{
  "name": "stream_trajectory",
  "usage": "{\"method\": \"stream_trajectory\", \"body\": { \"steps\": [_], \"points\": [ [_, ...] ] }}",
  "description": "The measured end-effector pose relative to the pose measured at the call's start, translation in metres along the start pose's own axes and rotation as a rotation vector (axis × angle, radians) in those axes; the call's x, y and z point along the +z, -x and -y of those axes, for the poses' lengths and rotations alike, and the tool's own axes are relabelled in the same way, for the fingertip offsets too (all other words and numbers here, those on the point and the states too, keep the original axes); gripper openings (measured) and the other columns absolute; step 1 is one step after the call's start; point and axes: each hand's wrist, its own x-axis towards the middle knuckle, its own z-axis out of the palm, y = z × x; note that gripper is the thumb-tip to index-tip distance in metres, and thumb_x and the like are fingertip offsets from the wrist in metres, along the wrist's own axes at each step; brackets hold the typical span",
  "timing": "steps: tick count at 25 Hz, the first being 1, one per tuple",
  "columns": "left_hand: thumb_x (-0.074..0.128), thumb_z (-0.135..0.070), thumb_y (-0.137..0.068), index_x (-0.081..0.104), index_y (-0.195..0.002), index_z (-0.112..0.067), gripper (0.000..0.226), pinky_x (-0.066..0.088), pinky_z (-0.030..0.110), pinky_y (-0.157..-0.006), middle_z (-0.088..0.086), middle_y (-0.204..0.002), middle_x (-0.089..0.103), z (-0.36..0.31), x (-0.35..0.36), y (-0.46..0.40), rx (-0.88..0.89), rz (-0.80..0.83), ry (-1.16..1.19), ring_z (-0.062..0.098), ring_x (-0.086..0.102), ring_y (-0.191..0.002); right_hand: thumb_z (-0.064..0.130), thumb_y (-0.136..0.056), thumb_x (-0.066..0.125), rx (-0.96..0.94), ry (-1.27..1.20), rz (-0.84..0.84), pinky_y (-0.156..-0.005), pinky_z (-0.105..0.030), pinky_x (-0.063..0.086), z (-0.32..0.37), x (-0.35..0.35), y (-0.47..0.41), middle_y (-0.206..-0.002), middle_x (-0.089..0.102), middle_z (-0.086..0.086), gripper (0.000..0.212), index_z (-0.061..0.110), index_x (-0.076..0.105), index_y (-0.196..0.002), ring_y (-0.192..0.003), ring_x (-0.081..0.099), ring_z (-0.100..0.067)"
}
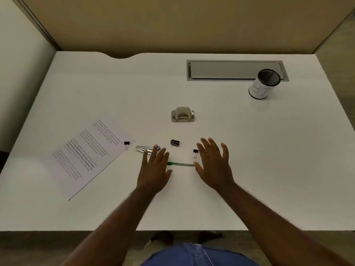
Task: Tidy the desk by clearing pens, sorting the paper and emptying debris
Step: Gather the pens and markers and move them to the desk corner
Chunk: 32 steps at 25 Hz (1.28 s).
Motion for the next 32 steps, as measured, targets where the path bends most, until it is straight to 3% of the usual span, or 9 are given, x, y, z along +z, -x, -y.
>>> {"method": "stream_trajectory", "body": {
  "steps": [6,9,12,14,16,19,26,28,32],
  "points": [
    [0.071,-0.027,-0.077,0.064,-0.112,-0.018,0.037,0.037,0.048,-0.104,-0.002,-0.114,0.065,-0.008,0.020,-0.019,0.071,-0.059,-0.020,0.026,0.050,-0.125,0.018,-0.080,0.062,0.046,-0.011,0.124,-0.105,-0.053,0.028,0.007,0.033,0.004,-0.137,0.052,-0.008,0.050,0.013,0.050,-0.129,-0.126,0.049,-0.027],
    [0.073,-0.019,-0.072,0.065,-0.094,-0.022,0.024,0.034,0.040,-0.081,-0.006,-0.094,0.064,-0.012,0.025,-0.025,0.096,-0.134,-0.018,0.021,0.048,-0.098,-0.004,-0.075,0.056,0.058,-0.125,0.163,-0.094,-0.049,0.046,0.002,0.037,-0.007,-0.134,0.055,-0.010,0.051,0.012,0.056,-0.124,-0.120,0.054,-0.031],
    [0.073,-0.014,-0.073,0.061,-0.086,-0.024,0.020,0.034,0.036,-0.069,-0.006,-0.085,0.059,-0.013,0.032,-0.029,0.111,-0.114,-0.046,0.021,0.052,-0.084,0.000,-0.081,0.035,0.030,-0.277,0.204,-0.084,-0.046,0.053,-0.001,0.040,-0.021,-0.135,0.055,-0.013,0.049,0.012,0.059,-0.123,-0.121,0.052,-0.035],
    [0.073,-0.011,-0.073,0.058,-0.082,-0.024,0.022,0.034,0.035,-0.066,-0.005,-0.081,0.057,-0.012,0.035,-0.030,0.121,-0.106,-0.048,0.021,0.052,-0.079,0.003,-0.084,0.033,0.003,-0.333,0.240,-0.090,-0.046,0.051,-0.002,0.042,-0.030,-0.135,0.054,-0.014,0.048,0.009,0.059,-0.124,-0.124,0.050,-0.034],
    [0.073,-0.009,-0.072,0.056,-0.081,-0.023,0.023,0.033,0.034,-0.064,-0.004,-0.081,0.055,-0.010,0.036,-0.030,0.143,-0.106,-0.056,0.021,0.051,-0.077,0.009,-0.090,0.032,0.034,-0.364,0.318,-0.095,-0.042,0.046,-0.003,0.042,-0.037,-0.132,0.055,-0.012,0.042,0.007,0.058,-0.123,-0.123,0.047,-0.029],
    [0.069,-0.007,-0.075,0.056,-0.082,-0.021,0.020,0.032,0.035,-0.066,-0.003,-0.081,0.054,-0.005,0.036,-0.026,0.171,-0.134,-0.077,0.021,0.051,-0.076,0.012,-0.084,0.031,0.041,-0.351,0.274,-0.078,-0.041,0.049,-0.005,0.039,-0.045,-0.108,0.062,-0.008,0.037,0.007,0.064,-0.102,-0.101,0.054,-0.028],
    [0.030,-0.003,-0.077,0.054,-0.102,-0.021,0.039,0.028,0.029,-0.086,-0.004,-0.089,0.058,0.027,0.019,-0.005,0.151,-0.214,0.081,0.020,0.054,-0.086,-0.007,-0.082,0.050,0.108,-0.463,0.181,-0.067,-0.034,0.048,-0.011,0.044,-0.051,-0.091,0.055,-0.008,0.023,0.008,0.065,-0.093,-0.079,0.056,-0.024],
    [0.032,0.000,-0.081,0.054,-0.112,-0.020,0.043,0.028,0.027,-0.092,-0.003,-0.099,0.060,0.044,0.012,-0.004,0.111,-0.274,0.176,0.019,0.051,-0.091,-0.006,-0.085,0.052,0.178,-0.542,0.119,-0.071,-0.030,0.047,-0.007,0.042,-0.052,-0.092,0.054,-0.012,0.020,0.002,0.067,-0.096,-0.077,0.056,-0.024],
    [0.048,-0.008,-0.093,0.056,-0.113,-0.018,0.024,0.029,0.032,-0.076,0.002,-0.095,0.059,0.082,-0.006,-0.009,-0.142,-0.328,0.232,0.025,0.054,-0.083,-0.004,-0.086,0.057,0.352,-0.692,0.053,-0.078,-0.025,0.044,0.006,0.034,-0.054,-0.097,0.057,-0.012,0.016,0.000,0.068,-0.097,-0.082,0.052,-0.013]
  ]
}}
